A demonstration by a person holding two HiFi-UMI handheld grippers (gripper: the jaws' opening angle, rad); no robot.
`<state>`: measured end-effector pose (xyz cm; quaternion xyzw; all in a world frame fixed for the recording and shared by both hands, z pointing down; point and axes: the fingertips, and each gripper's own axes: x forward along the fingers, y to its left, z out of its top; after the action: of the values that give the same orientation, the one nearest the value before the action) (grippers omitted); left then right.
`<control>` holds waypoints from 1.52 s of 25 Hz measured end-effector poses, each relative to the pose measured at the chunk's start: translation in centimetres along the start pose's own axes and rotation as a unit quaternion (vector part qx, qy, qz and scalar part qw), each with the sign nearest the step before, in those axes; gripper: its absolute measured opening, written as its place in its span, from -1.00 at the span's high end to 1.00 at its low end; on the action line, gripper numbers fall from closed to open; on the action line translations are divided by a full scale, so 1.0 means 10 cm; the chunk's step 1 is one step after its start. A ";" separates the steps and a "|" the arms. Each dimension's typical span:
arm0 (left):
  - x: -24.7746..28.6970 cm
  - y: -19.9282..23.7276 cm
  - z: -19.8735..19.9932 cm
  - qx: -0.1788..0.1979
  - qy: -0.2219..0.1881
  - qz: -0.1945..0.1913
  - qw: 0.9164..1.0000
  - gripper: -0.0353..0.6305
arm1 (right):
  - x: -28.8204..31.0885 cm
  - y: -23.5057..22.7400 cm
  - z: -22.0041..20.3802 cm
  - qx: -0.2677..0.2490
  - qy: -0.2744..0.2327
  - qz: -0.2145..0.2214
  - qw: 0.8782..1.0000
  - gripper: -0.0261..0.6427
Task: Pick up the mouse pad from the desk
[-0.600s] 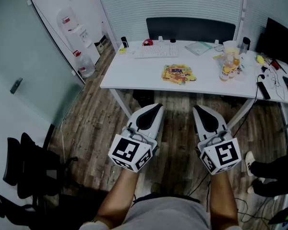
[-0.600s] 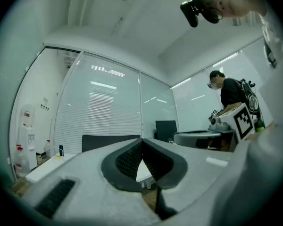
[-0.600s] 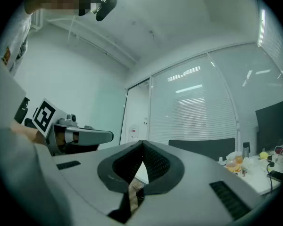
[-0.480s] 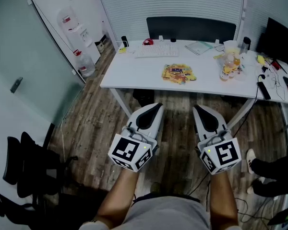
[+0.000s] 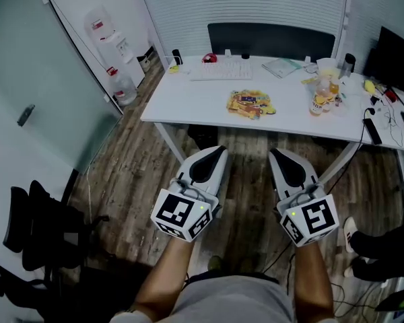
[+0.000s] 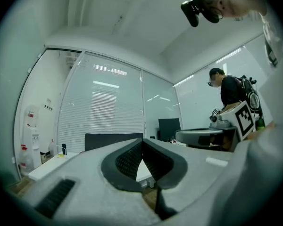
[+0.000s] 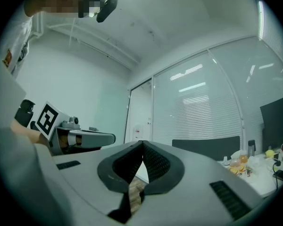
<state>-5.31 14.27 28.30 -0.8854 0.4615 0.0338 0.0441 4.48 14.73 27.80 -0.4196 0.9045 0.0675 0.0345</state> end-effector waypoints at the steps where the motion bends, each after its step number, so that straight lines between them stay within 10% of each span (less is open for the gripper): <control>1: 0.02 0.00 -0.01 0.001 0.001 0.003 1.000 0.85 | -0.01 -0.03 -0.01 0.001 0.000 0.001 1.000 0.89; 38: 0.72 0.39 -0.19 0.014 0.004 0.039 0.999 0.85 | 0.31 -0.81 -0.29 -0.006 0.019 -0.002 1.000 0.89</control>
<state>-4.32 5.94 29.28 -0.8662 0.4962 0.0253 0.0536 8.69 6.75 29.50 -0.4225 0.9039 0.0647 0.0150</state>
